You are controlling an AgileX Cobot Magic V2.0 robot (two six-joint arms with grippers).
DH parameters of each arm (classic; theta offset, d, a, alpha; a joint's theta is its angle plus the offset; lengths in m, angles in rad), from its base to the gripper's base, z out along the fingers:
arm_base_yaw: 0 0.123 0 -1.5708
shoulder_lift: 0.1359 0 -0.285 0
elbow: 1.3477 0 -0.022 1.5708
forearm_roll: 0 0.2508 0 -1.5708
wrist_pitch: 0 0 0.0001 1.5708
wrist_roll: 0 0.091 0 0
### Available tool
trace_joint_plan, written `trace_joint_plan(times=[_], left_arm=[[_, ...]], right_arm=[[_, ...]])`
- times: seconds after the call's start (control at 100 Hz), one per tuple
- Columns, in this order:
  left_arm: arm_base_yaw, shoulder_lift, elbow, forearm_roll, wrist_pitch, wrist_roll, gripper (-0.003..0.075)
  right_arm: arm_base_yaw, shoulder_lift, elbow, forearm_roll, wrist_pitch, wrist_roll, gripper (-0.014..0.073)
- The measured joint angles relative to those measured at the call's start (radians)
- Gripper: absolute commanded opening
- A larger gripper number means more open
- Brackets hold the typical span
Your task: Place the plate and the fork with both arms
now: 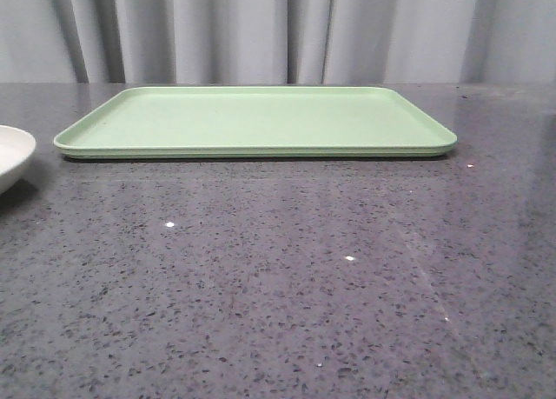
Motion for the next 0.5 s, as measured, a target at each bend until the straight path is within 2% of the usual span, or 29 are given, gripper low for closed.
trace_joint_plan(times=[0.5], left_arm=[[0.0,0.0,-0.006,0.0,-0.04,0.0,-0.0021]], right_arm=[[0.0,0.0,-0.004,-0.006,0.016,0.0,-0.0067]])
